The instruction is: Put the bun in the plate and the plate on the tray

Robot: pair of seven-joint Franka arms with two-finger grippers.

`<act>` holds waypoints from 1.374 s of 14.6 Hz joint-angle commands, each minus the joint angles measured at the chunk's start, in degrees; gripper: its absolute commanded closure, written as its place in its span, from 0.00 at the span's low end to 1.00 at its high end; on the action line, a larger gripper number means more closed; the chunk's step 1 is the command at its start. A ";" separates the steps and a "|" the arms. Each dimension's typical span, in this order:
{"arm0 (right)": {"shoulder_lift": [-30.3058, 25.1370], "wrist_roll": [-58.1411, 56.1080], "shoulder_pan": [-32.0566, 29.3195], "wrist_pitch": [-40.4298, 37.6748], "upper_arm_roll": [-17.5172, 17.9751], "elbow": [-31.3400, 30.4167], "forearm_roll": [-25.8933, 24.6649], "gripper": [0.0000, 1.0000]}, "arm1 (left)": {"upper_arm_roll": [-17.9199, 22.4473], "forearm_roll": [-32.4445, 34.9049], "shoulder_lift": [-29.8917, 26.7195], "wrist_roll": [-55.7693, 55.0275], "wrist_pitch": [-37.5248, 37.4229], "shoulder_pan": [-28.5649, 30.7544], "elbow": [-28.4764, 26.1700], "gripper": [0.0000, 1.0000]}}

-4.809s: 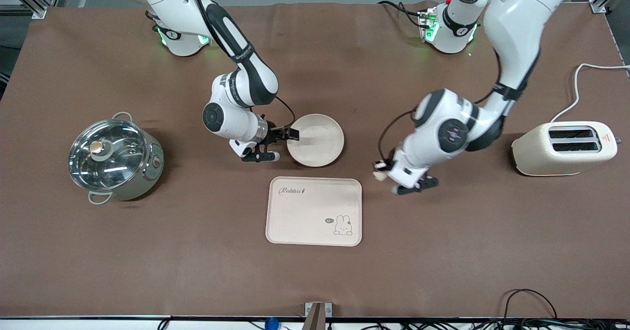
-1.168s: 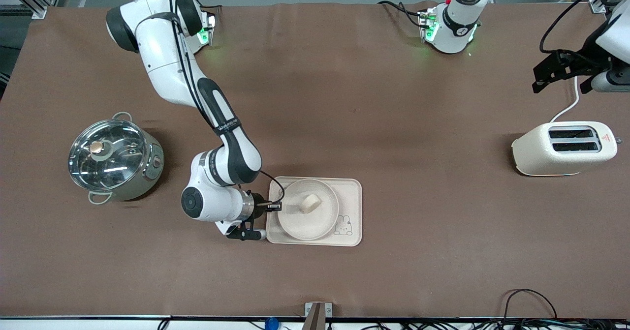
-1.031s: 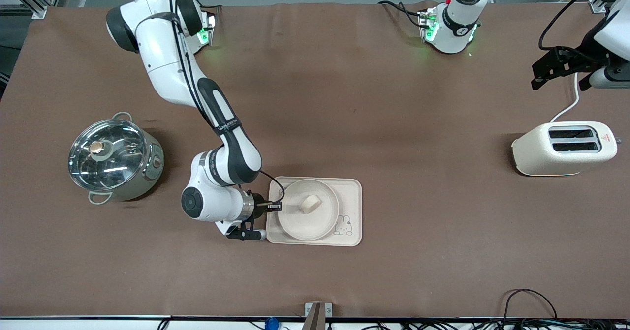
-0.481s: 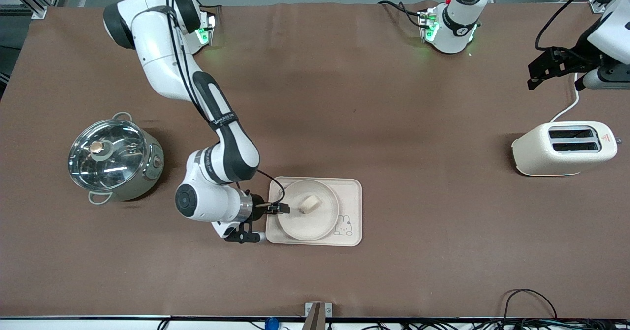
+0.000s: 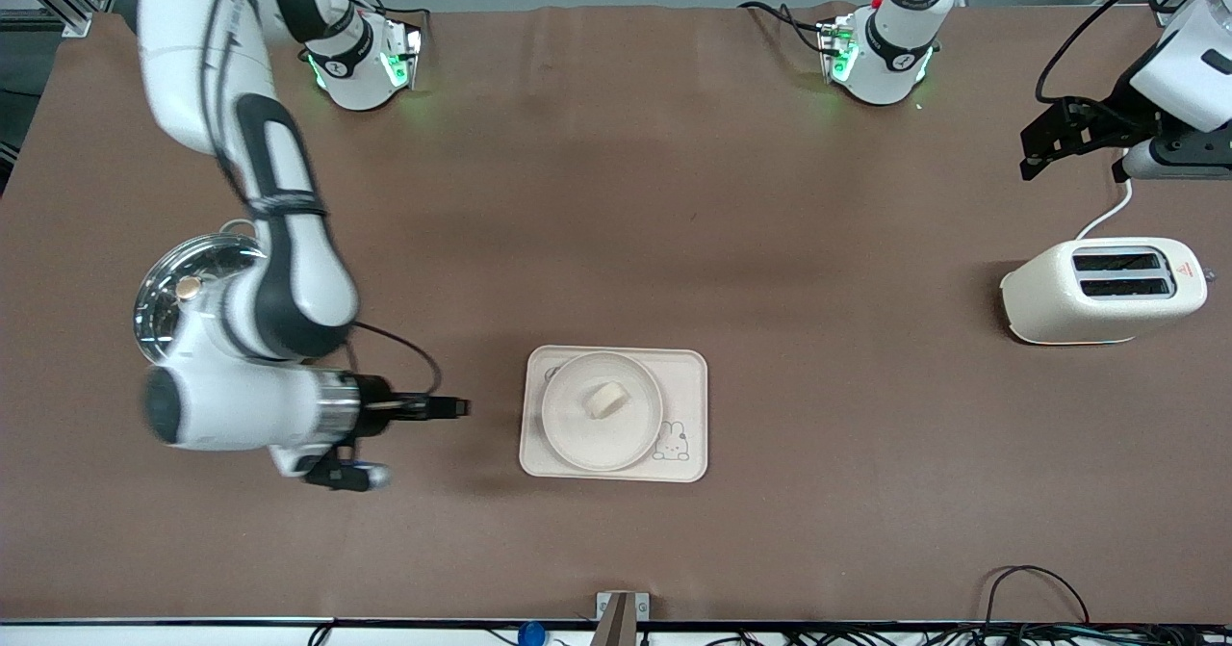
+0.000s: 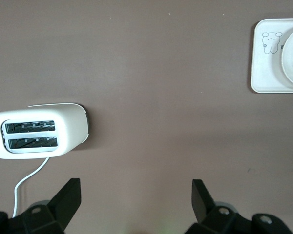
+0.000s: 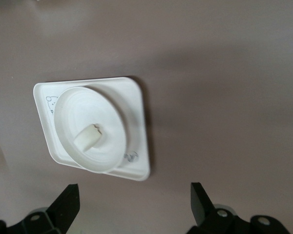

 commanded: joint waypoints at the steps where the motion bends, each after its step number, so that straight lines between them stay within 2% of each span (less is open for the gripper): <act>1: -10.71 -1.09 -4.14 -5.61 -0.01 -6.90 -4.21 0.00 | -0.15 -0.14 -2.00 -0.48 1.06 0.32 -1.82 0.00; 3: -15.98 -2.86 -7.74 -14.55 -0.10 -7.26 -6.67 0.00 | -0.15 -0.14 -1.91 -0.48 0.98 0.32 -1.73 0.00; 5: -21.43 -4.69 -10.91 -21.87 -0.10 -7.70 -11.84 0.00 | -0.06 -0.05 -2.00 -0.48 0.80 0.32 -1.82 0.00; 8: -32.15 -7.69 -11.71 -23.22 -0.01 -13.04 -24.39 0.00 | -0.06 0.12 -2.00 -0.48 0.71 0.32 -1.56 0.00; 12: -44.90 -10.24 -11.89 -19.63 0.86 -25.07 -34.70 0.00 | -0.06 0.12 -2.00 -0.48 0.62 0.32 -1.38 0.00; 16: -51.42 -15.77 -14.96 -11.37 2.36 -35.81 -35.77 0.00 | -0.06 0.04 -1.21 -0.04 0.54 0.41 0.46 0.00; 20: -51.78 -15.96 -14.26 -12.93 2.28 -35.82 -35.86 0.00 | 0.20 0.12 -0.68 0.22 0.01 0.32 1.52 0.00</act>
